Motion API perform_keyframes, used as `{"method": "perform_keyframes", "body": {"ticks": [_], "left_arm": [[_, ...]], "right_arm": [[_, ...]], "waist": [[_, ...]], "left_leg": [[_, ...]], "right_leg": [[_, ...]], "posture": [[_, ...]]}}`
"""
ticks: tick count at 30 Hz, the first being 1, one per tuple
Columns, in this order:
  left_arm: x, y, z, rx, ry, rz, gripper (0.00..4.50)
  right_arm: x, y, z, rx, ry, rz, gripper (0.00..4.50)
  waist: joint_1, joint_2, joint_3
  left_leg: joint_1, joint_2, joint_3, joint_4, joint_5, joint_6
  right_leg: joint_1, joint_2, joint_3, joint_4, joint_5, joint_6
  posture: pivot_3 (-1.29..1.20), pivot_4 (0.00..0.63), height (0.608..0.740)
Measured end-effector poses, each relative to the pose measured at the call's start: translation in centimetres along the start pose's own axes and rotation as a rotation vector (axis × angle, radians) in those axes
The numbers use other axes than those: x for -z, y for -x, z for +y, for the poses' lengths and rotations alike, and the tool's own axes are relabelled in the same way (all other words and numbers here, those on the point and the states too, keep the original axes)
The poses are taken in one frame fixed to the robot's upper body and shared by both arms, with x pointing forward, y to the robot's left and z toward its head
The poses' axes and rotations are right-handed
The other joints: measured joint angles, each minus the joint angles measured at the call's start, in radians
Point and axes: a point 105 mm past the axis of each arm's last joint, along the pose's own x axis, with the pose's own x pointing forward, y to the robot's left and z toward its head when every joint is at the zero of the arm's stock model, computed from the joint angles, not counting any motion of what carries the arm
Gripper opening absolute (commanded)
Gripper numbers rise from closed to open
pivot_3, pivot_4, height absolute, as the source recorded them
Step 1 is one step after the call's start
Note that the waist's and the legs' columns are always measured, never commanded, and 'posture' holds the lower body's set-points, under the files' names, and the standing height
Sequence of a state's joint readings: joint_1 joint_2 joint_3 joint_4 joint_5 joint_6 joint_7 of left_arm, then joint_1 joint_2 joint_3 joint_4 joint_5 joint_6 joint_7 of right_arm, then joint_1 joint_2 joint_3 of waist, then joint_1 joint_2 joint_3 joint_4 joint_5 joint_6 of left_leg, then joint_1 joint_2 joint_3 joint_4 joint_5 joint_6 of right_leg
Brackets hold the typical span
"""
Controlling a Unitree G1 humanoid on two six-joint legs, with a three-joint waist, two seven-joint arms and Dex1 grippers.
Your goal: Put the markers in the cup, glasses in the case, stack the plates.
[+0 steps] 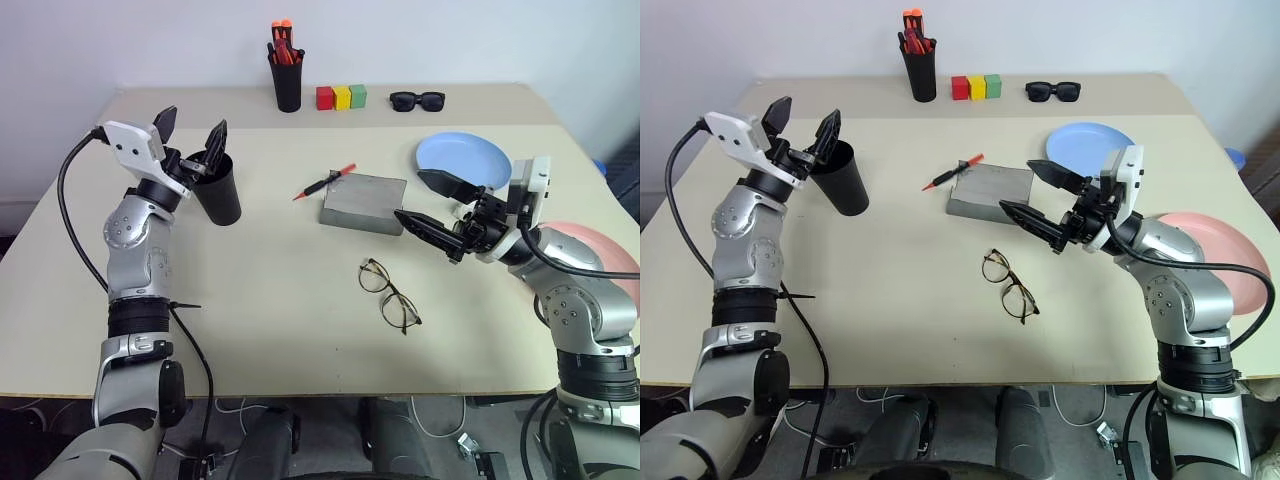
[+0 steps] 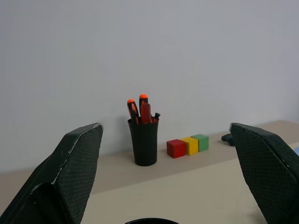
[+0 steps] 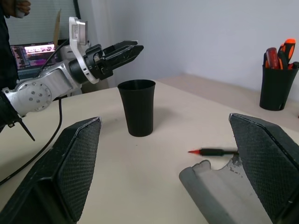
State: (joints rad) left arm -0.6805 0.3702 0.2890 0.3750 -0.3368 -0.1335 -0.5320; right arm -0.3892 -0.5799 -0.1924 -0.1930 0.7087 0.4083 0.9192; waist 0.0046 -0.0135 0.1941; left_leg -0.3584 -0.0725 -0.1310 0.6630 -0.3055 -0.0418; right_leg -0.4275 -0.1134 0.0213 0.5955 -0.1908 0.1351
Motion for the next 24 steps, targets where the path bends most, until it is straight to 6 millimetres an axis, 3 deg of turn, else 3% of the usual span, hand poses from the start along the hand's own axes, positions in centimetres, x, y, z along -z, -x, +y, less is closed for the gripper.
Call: {"method": "perform_keyframes", "body": {"ticks": [24], "left_arm": [[0.77,0.49,-0.75,0.039,0.029,0.033,4.45]], "right_arm": [[0.19,0.11,-0.02,0.005,0.027,0.009,4.5]], "waist": [[0.001,0.0,0.0]], "left_leg": [[0.0,0.0,0.0,0.0,0.0,0.0]], "right_leg": [[0.0,0.0,0.0,0.0,0.0,0.0]], "posture": [[0.0,0.15,0.74]]}}
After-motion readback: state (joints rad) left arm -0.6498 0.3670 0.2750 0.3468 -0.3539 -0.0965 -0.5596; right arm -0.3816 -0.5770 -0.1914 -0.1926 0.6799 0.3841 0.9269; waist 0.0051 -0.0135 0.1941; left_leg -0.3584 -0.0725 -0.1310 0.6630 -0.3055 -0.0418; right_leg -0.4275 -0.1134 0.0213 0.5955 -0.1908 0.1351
